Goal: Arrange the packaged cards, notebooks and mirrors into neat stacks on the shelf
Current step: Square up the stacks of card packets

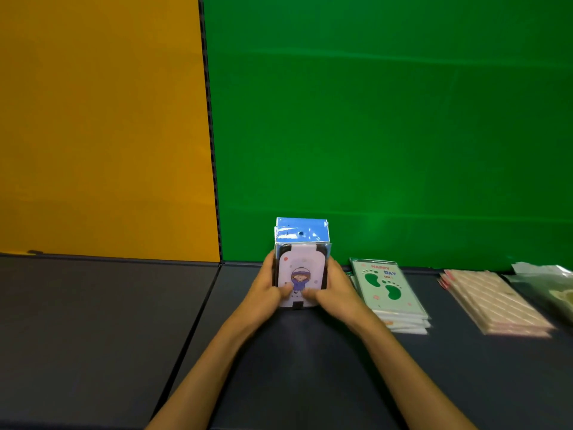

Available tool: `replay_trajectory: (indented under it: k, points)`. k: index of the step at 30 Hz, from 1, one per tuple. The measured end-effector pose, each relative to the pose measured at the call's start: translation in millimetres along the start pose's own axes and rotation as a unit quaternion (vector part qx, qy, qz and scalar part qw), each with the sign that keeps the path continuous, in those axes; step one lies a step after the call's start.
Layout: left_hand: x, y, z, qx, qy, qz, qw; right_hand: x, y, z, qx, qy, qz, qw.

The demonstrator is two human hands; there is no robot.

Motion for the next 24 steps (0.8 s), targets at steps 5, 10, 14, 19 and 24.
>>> replay_trajectory:
  k: [5,10,14,19,24]
  points:
    - [-2,-10,-2,-0.026,-0.02,-0.016,0.999,-5,6,-1,0.143,-0.013,-0.014,0.99]
    - [-6,-13,1,0.04,-0.036,-0.057,0.997,-18,8,-11,0.14,-0.036,0.035,0.989]
    - [-14,-21,-1,0.069,-0.034,-0.112,0.991,-20,15,-4,0.136,-0.077,0.085,0.984]
    - [-16,-27,8,0.07,-0.079,-0.155,0.982,-21,21,-3,0.118,-0.089,0.123,0.981]
    - [-19,-30,12,0.11,-0.104,-0.194,0.969,-30,38,12,0.083,-0.142,0.198,0.966]
Point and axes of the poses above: each hand's wrist, its own x-axis towards the middle knuckle, its own z-axis out of the back of the hand, y = z × x, the point moved 10 cm from there along x, towards the middle knuckle, and after that the axes turned 10 degrees about -y, right-handed, at the moved point
